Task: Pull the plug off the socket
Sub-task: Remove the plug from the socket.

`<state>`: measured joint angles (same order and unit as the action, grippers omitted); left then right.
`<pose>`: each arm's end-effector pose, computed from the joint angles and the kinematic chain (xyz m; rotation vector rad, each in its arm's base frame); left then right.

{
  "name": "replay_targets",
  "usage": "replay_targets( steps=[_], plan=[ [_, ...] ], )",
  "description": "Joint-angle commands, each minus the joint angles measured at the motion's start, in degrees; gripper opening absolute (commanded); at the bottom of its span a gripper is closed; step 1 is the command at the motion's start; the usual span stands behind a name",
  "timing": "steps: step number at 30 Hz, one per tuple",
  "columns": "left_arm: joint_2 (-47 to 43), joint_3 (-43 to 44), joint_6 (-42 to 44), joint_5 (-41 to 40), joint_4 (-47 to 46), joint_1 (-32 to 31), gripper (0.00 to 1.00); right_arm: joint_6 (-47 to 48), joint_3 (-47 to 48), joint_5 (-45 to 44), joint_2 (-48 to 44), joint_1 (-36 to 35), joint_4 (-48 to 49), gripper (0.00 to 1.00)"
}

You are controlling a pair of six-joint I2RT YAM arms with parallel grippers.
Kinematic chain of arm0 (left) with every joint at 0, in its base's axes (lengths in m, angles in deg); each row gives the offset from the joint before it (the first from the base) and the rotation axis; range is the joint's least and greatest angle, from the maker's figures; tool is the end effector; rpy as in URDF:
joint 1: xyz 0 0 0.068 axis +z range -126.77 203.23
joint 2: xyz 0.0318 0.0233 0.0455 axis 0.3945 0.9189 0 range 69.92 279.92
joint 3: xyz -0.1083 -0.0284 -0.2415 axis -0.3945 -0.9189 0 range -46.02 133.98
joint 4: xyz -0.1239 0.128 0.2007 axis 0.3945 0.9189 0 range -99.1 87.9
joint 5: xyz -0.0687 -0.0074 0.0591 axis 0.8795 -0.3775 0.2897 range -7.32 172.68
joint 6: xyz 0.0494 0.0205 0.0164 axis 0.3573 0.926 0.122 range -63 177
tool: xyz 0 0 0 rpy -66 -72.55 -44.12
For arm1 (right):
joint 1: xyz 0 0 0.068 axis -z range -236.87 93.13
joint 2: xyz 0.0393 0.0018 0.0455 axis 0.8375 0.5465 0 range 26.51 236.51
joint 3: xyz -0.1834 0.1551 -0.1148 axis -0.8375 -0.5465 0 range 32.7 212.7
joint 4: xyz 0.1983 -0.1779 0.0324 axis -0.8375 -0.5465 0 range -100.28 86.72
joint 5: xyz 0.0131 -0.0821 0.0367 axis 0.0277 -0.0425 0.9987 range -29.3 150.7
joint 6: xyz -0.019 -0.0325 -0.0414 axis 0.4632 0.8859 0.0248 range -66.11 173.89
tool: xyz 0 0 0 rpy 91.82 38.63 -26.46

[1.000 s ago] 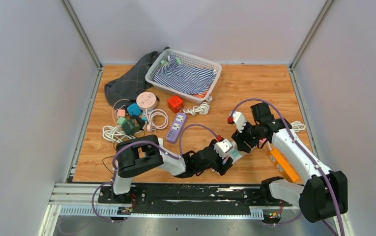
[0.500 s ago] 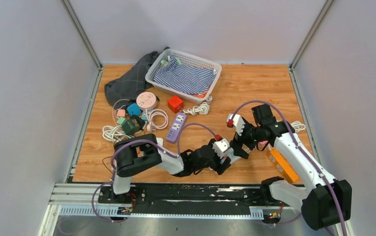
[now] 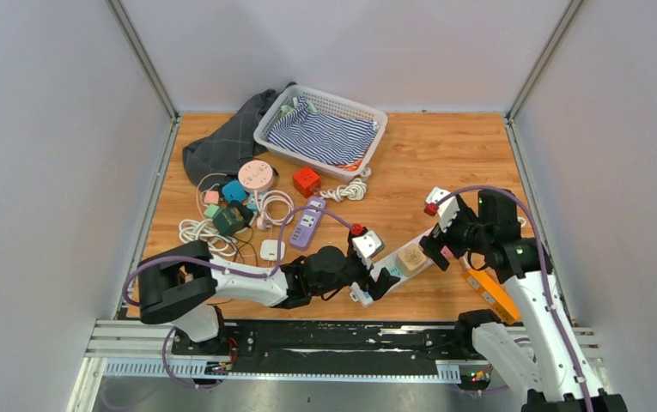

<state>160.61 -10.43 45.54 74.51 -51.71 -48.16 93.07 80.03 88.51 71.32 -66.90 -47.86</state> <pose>0.1093 -0.3075 0.1737 0.8443 1.6800 -0.8965 0.1616 0.0469 0.2933 -1.1392 1.9047 0.2818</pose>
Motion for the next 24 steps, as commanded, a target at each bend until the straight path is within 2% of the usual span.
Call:
replay_targets(
  steps=[1,3,6,8,11,13,17,24],
  plan=[
    [-3.06,-0.1,2.86,0.25,-1.17,0.03,1.0,-4.35,-3.23,-1.86,-1.86,2.93,4.04,0.92],
    [-3.45,0.11,3.92,0.48,-0.26,0.03,1.0,-5.59,-2.03,-3.05,-0.89,3.26,3.56,0.86],
    [-4.32,0.58,4.56,2.41,1.02,0.18,1.0,-7.39,-1.48,-3.22,-1.76,4.42,3.77,0.87],
    [-5.15,0.77,0.22,3.43,1.73,1.36,1.0,-8.77,-1.79,-3.21,-2.46,5.74,4.41,0.89],
    [-5.68,3.32,-8.05,12.64,4.84,4.87,1.0,-10.63,-1.64,-4.41,-1.65,7.76,4.62,0.89],
    [-5.77,6.27,-9.39,15.22,10.02,5.1,1.0,-11.29,-1.67,-5.61,-0.59,8.52,5.04,0.88],
    [-4.75,11.95,-4.09,8.6,21.45,2.65,1.0,-11.85,-2.02,-6.94,-0.74,9.31,5.99,0.88],
    [2.93,23.89,6.23,-6.28,35.63,-1.34,0.96,-12.69,-2.51,-8.86,-0.57,9.49,7.4,0.89]
  ],
)
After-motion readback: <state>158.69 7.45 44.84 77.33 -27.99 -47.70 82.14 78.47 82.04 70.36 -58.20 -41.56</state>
